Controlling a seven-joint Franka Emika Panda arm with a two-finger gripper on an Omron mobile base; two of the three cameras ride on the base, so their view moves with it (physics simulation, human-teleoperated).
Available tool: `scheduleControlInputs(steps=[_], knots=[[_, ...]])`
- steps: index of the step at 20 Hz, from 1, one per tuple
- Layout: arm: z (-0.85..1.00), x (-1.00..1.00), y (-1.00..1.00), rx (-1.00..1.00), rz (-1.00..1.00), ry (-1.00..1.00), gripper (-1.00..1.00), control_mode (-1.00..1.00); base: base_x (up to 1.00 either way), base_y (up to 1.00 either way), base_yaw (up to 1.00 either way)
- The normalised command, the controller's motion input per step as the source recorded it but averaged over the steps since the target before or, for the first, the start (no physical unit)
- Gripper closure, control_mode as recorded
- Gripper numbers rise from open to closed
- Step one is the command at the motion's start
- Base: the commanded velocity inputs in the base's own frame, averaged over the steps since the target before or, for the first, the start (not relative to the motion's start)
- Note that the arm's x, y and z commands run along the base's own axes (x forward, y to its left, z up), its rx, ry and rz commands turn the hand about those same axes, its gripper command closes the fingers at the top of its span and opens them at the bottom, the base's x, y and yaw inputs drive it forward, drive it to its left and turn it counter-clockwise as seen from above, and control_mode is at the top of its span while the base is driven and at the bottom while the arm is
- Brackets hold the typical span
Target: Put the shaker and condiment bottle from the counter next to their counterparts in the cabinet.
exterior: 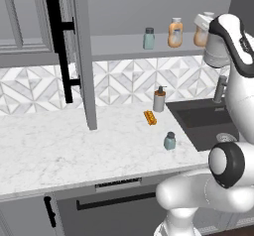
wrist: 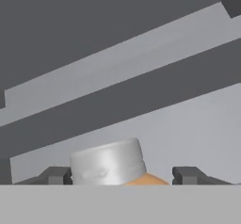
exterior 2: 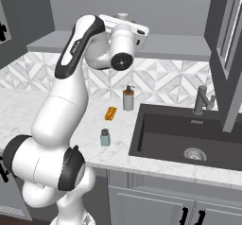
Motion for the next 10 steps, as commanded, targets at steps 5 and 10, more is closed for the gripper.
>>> scheduleControlInputs(steps=[5, 10], knots=[[-0.06, 0.04, 0.00, 0.00, 0.00, -0.07, 1.00, -1.00, 0.00, 0.00, 0.00], [-0.01, -0.02, -0.05, 0.00, 0.00, -0.03, 1.00, -1.00, 0.00, 0.00, 0.00]])
